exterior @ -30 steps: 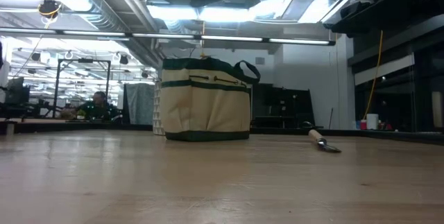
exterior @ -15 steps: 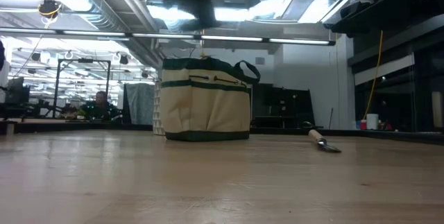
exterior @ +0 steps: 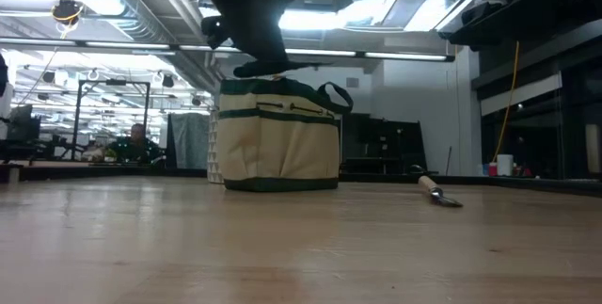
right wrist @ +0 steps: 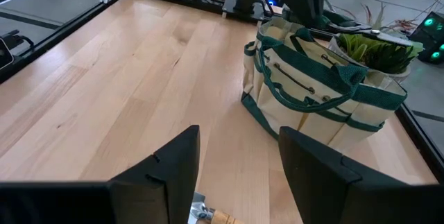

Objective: Pick & Place Garden tools in Gardening bag
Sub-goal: Put the green fruit pruner into the white gardening bag, then put the brown trowel into the white gardening bag

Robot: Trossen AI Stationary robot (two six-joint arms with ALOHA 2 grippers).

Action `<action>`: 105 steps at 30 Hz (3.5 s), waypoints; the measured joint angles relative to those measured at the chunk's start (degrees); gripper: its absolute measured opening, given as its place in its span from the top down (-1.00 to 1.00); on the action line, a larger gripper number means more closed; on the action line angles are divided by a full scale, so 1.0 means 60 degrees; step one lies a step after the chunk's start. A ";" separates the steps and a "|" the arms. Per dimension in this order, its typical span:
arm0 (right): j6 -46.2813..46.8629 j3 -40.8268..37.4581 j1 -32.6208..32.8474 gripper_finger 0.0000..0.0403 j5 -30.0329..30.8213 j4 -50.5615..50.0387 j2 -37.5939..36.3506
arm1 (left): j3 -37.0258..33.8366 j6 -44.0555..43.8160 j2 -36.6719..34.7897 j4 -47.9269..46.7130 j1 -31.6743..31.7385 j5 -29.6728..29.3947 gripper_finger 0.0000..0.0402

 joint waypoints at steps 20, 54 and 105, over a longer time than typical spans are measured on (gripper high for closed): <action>-0.0003 0.0000 -0.0003 0.00 0.0000 0.0003 -0.0003 | -0.0007 -0.1258 0.0656 0.0931 -0.0004 -0.0969 0.86; -0.0002 0.0000 0.0000 0.00 0.0000 0.0003 0.0001 | 0.0011 -0.0158 0.0576 0.1467 -0.0066 -0.0185 0.26; -0.0004 0.0000 -0.0002 0.00 0.0000 0.0002 -0.0001 | 0.0008 0.5198 -0.0453 0.2766 -0.1724 0.1271 0.29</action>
